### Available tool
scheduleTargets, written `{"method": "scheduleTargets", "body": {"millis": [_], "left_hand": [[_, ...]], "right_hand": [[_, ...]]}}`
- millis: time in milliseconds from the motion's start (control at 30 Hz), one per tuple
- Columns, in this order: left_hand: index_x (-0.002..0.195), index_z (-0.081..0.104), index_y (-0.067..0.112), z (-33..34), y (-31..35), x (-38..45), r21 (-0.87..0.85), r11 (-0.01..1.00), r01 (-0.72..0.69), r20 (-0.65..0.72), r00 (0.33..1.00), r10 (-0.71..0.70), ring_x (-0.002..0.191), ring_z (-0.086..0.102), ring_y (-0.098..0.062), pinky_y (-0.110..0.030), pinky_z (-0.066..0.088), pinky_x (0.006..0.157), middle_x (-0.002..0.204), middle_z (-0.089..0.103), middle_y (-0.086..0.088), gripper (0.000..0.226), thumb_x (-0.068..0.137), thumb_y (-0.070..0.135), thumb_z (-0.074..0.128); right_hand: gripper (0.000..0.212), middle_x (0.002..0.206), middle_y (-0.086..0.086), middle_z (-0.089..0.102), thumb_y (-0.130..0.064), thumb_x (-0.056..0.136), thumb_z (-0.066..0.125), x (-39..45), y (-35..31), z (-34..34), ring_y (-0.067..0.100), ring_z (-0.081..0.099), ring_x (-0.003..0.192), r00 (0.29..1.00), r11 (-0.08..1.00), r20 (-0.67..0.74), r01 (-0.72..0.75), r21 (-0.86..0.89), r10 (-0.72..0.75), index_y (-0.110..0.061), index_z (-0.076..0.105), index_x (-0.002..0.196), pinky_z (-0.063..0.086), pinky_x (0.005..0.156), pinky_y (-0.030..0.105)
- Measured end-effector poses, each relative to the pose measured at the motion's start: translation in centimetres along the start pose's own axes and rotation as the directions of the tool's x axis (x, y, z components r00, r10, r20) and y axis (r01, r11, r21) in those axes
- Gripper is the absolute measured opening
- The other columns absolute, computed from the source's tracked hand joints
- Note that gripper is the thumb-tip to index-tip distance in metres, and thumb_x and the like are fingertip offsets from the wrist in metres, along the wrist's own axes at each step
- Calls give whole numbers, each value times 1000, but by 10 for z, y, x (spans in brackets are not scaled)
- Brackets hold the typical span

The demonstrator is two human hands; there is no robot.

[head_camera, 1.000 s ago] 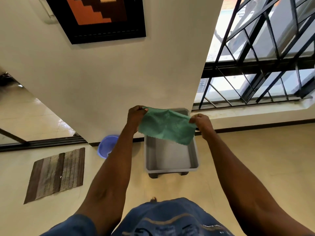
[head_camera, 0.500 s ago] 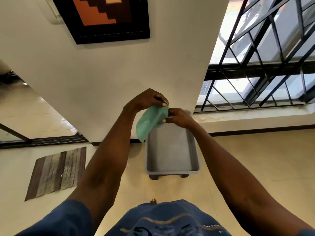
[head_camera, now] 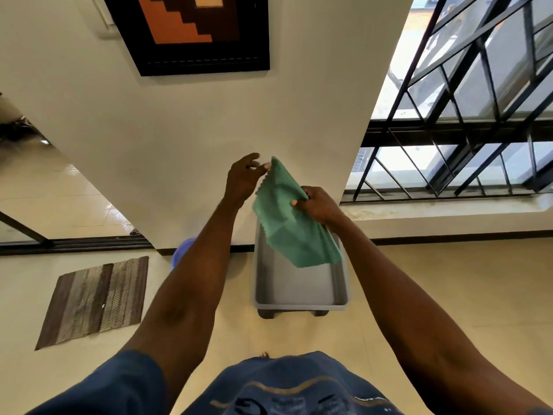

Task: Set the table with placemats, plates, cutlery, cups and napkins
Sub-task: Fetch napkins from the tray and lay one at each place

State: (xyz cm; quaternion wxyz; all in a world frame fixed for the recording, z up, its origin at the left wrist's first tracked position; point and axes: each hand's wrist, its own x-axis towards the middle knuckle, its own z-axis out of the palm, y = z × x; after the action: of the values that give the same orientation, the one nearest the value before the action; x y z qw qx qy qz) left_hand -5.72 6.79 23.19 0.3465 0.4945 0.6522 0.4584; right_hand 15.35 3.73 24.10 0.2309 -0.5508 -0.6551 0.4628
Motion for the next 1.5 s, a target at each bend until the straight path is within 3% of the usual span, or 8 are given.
{"method": "scheduleTargets", "body": {"millis": [100,167,300,433,667,1000,1267,1500], "left_hand": [[83,61,10,14,-41,-25,-83,919,386,-92,915,-392,69,52,-18,-29,43,70,81,59,-7,44,91,53,60],[84,59,8,21,-61,-54,-94,757,646,145,762,-632,62,52,-21,-29,40,61,75,59,-10,62,92,67,44],[110,67,5,35,-94,-92,-254,515,819,607,549,-574,101,65,-30,-40,48,92,111,70,-15,93,80,87,32],[119,67,6,46,-86,-104,-551,333,765,653,644,-399,101,69,-26,-38,54,87,116,70,-15,68,88,66,53],[105,70,1,50,-76,-89,-505,628,592,503,793,-342,83,71,-22,-30,56,75,96,75,-12,32,79,18,74],[112,61,16,42,-65,-63,-282,866,412,211,908,-363,95,67,-22,-35,57,81,112,66,-8,47,71,13,86],[106,69,11,36,-53,-50,-105,967,231,304,934,-190,90,60,-20,-23,52,72,97,66,-4,43,69,-9,79],[93,75,10,31,-35,-36,249,963,-99,225,973,42,84,58,-17,-16,40,65,88,65,-5,16,78,15,78]], "right_hand": [[11,91,9,73,-10,91,63,1,4,-1,23,70,78,995,981,-16,-95,167,99,-8,68,100,57,66,30],[13,96,16,72,-8,89,63,3,11,-1,31,70,87,981,952,-39,-173,252,188,-5,67,101,59,77,40],[19,104,19,68,-6,90,64,-1,25,-1,32,67,94,934,848,-24,-312,429,356,0,62,109,57,80,41],[12,101,17,68,-1,90,63,-10,43,-2,30,66,92,909,707,66,-364,606,412,-1,63,102,56,84,41],[13,95,14,70,3,90,60,-24,61,-6,26,67,84,869,615,170,-456,643,466,0,63,103,56,72,35],[65,119,15,58,11,79,70,-21,78,-4,28,64,102,872,711,-53,-359,604,486,-12,48,135,58,76,33],[26,94,10,67,7,77,72,-12,77,-8,24,64,91,924,930,-247,-216,299,294,-6,67,98,54,81,33],[15,72,2,60,-10,87,65,-8,61,-20,16,53,69,920,995,-379,-100,9,95,-15,62,73,39,56,23]]}}
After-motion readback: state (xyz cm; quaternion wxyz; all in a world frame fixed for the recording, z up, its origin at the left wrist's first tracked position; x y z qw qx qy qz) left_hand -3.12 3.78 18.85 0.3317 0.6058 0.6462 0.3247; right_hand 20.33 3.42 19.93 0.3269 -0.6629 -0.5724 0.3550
